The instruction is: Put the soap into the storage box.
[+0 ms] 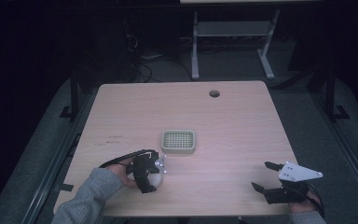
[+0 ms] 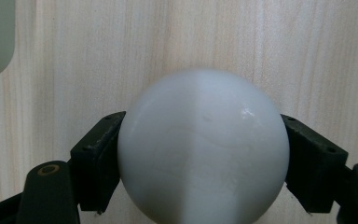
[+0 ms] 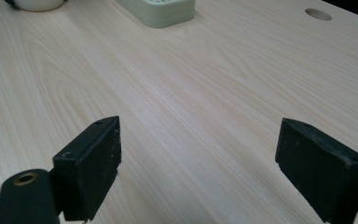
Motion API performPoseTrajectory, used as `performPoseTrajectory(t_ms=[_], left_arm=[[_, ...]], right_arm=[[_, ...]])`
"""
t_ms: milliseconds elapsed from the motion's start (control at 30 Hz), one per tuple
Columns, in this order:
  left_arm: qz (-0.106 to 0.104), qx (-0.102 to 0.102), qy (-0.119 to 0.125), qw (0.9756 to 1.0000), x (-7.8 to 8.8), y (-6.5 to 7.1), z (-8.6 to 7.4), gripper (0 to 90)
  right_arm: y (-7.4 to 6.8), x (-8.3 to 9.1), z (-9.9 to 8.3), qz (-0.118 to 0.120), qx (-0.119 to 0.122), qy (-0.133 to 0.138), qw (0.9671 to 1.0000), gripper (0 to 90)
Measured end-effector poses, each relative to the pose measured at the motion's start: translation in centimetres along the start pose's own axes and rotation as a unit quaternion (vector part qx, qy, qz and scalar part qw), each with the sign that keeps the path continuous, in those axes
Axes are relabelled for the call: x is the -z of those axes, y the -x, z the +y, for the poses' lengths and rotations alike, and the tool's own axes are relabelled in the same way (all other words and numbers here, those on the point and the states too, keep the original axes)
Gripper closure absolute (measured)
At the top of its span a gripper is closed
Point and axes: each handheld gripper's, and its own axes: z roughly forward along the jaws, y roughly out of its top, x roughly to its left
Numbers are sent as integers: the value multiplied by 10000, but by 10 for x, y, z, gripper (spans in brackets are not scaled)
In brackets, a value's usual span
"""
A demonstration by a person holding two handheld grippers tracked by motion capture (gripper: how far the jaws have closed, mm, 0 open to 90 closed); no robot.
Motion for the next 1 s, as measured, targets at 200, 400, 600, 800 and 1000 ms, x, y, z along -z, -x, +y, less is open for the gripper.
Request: performPoseTrajectory(t_ms=[200, 400, 600, 800, 1000], left_arm=[[0, -6, -11, 10000, 0, 0, 0, 226], [-29, 10, 17, 10000, 0, 0, 0, 230], [-92, -6, 42, 9999, 0, 1, 2, 231], [-105, 31, 140, 9998, 5, 0, 1, 231], [-149, 72, 261, 9995, 9, -2, 0, 231]], right_arm=[[0, 1, 0, 7, -23, 16, 10000, 137], [0, 1, 0, 0, -42, 20, 10000, 137], [0, 1, 0, 3, -45, 27, 10000, 137], [0, 1, 0, 13, -60, 16, 10000, 137], [0, 0, -1, 26, -72, -13, 10000, 137]])
